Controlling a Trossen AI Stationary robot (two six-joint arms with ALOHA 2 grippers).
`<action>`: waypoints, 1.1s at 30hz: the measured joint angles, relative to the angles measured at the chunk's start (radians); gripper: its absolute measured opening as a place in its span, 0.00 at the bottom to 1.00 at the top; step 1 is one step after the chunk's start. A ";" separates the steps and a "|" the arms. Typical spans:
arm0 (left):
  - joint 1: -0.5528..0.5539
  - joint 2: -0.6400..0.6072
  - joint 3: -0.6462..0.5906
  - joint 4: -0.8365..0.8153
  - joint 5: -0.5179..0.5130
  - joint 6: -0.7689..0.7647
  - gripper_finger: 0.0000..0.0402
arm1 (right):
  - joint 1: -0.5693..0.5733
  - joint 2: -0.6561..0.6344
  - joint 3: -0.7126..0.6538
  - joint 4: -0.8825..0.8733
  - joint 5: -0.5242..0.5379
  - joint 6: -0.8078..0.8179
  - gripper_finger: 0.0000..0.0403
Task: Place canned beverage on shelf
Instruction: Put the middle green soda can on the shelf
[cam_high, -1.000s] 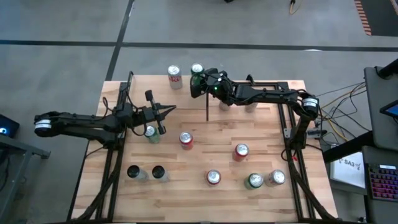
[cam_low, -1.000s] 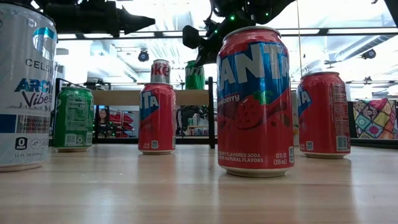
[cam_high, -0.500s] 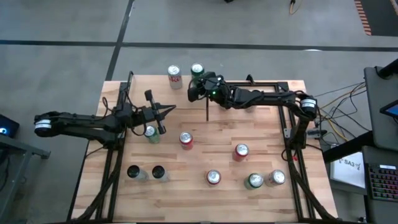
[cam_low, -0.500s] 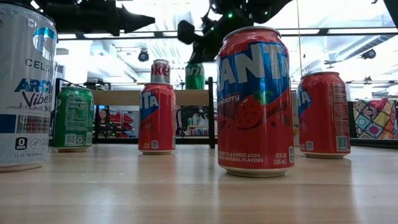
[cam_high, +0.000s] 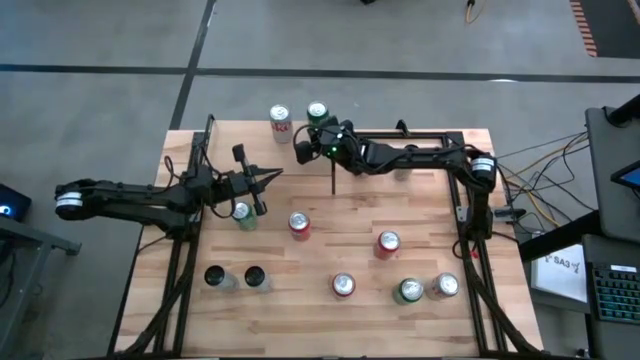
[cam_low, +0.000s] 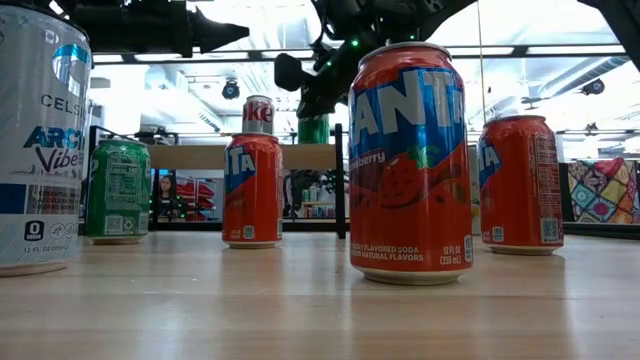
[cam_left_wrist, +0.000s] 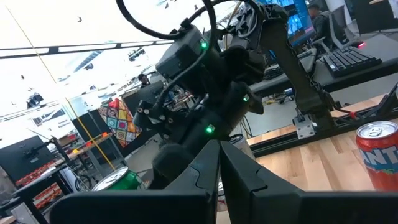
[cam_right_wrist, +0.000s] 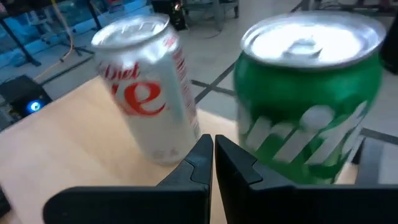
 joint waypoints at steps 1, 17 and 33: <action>0.000 0.000 0.000 -0.001 0.000 0.000 0.00 | -0.001 -0.002 0.000 -0.004 0.010 0.000 0.02; 0.000 0.000 0.000 -0.007 0.000 0.000 0.00 | -0.013 -0.006 0.000 -0.007 0.040 -0.012 0.02; 0.000 0.000 0.000 -0.007 0.000 0.000 0.00 | -0.022 -0.006 0.000 -0.035 0.064 -0.018 0.02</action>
